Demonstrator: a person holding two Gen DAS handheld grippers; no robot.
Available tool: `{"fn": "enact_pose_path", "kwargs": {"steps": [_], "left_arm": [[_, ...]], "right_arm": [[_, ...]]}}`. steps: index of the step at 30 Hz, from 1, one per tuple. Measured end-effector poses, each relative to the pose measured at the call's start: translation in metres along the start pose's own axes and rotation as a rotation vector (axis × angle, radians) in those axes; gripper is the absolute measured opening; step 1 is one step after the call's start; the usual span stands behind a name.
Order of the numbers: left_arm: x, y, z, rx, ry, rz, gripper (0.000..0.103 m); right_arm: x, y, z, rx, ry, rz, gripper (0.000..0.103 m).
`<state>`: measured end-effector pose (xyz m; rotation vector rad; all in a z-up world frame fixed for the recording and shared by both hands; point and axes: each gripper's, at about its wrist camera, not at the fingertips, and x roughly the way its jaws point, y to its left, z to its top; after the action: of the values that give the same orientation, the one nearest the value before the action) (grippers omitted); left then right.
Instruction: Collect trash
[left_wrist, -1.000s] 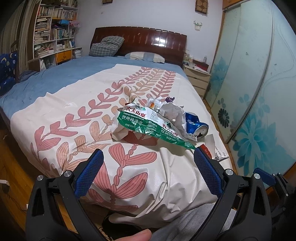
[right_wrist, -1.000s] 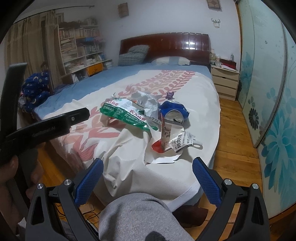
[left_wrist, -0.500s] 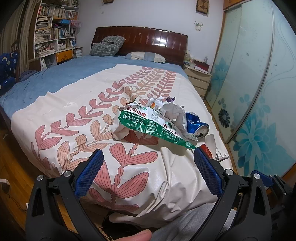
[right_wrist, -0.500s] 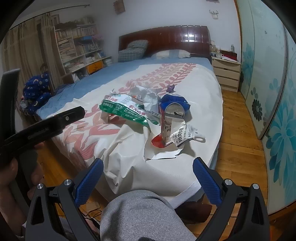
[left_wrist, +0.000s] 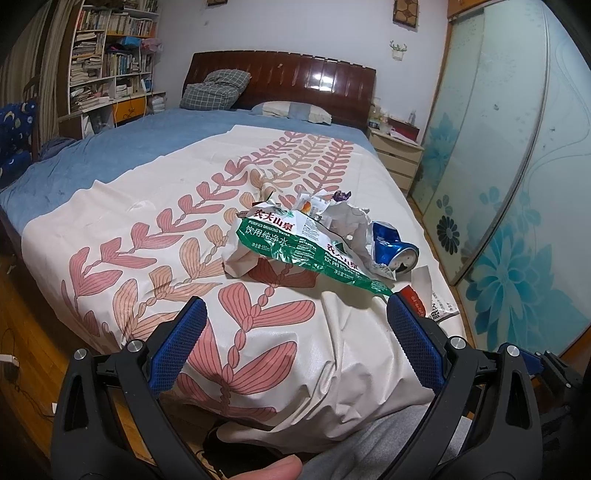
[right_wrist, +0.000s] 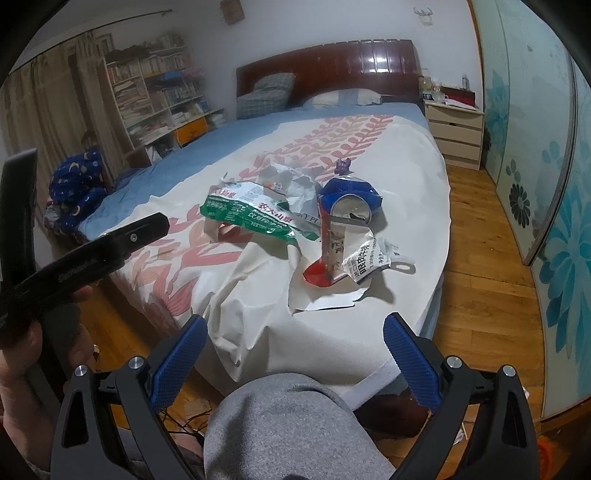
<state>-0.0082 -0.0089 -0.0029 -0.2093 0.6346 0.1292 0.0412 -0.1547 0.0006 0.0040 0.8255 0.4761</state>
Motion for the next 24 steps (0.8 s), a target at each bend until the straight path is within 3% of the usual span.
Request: {"fn": "enact_pose_path", "kwargs": {"steps": [10,17,20,22,24], "left_arm": [[0.0,0.0,0.0,-0.007,0.001,0.0,0.097],[0.003,0.006,-0.001,-0.037,0.008,0.012,0.097],[0.007,0.009,-0.001,-0.052,0.016,0.007,0.097],[0.01,0.012,-0.002,-0.067,0.023,-0.005,0.097],[0.015,0.016,-0.001,-0.098,0.035,-0.029,0.097]], "right_arm": [[0.012,-0.01,0.012,0.042,0.012,0.002,0.086],[0.061,-0.004,0.048,0.057,0.017,-0.027,0.082],[0.09,-0.001,0.059,0.075,0.071,-0.077,0.067],[0.118,-0.005,0.061,0.116,0.179,-0.096,0.026],[0.127,-0.013,0.06,0.162,0.212,-0.079,0.02]]}}
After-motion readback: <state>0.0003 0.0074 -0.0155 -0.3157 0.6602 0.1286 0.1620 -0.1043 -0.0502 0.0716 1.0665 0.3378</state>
